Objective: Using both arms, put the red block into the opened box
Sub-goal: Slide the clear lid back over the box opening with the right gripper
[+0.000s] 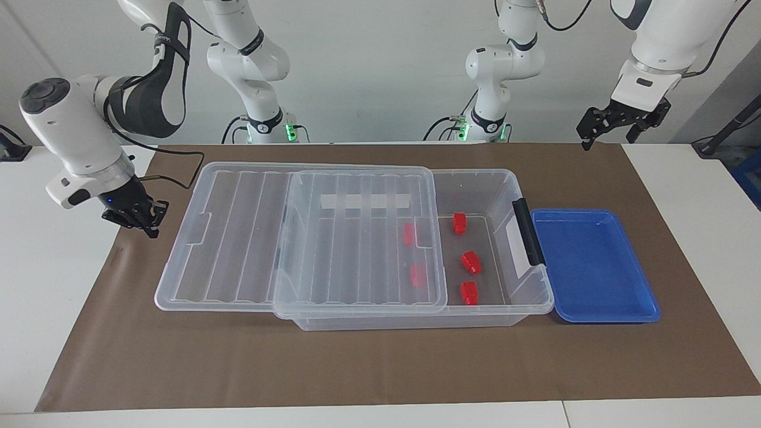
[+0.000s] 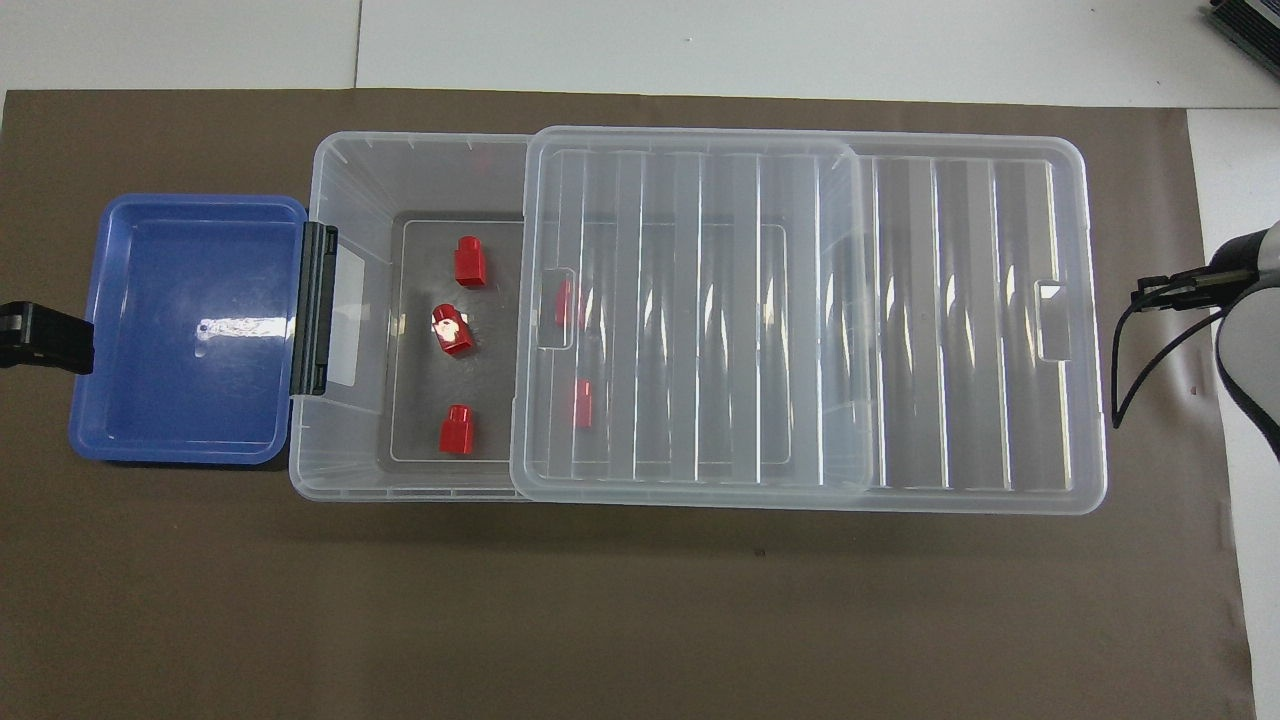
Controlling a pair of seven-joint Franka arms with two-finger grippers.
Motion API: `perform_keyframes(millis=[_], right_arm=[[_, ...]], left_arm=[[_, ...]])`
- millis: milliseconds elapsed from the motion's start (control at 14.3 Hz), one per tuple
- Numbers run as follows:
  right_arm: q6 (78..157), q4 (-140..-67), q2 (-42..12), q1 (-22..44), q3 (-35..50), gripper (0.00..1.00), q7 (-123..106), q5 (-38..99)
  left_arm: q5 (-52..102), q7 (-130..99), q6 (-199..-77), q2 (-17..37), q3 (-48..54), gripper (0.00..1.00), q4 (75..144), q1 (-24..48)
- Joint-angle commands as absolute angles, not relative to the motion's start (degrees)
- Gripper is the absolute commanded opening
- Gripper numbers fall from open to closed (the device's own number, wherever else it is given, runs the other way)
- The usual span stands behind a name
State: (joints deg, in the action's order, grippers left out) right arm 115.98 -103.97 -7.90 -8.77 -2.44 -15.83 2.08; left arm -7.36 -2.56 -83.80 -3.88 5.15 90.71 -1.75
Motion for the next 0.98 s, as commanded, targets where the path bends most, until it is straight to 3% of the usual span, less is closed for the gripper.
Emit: perform_keyframes(millis=[0,280,911], right_arm=[[116.9,-105.1,-7.6,-8.2,-2.0,0.0,-18.2,4.0],[118.5,-105.6,-8.2,-5.9,-2.0,0.0,-18.2,6.1],[119.3,-105.4,-8.4,0.3,-1.5,0.0,-11.3,7.0]], left_arm=[[-5.4,-0.1,-85.5,-6.1,5.4,1.0,94.9,-1.8],[-1.0,0.3,-89.6,-9.5,1.1,1.0,101.7,0.4],[-1.1,-0.4,-88.5,-8.2,-0.9,1.0,97.2,5.0]])
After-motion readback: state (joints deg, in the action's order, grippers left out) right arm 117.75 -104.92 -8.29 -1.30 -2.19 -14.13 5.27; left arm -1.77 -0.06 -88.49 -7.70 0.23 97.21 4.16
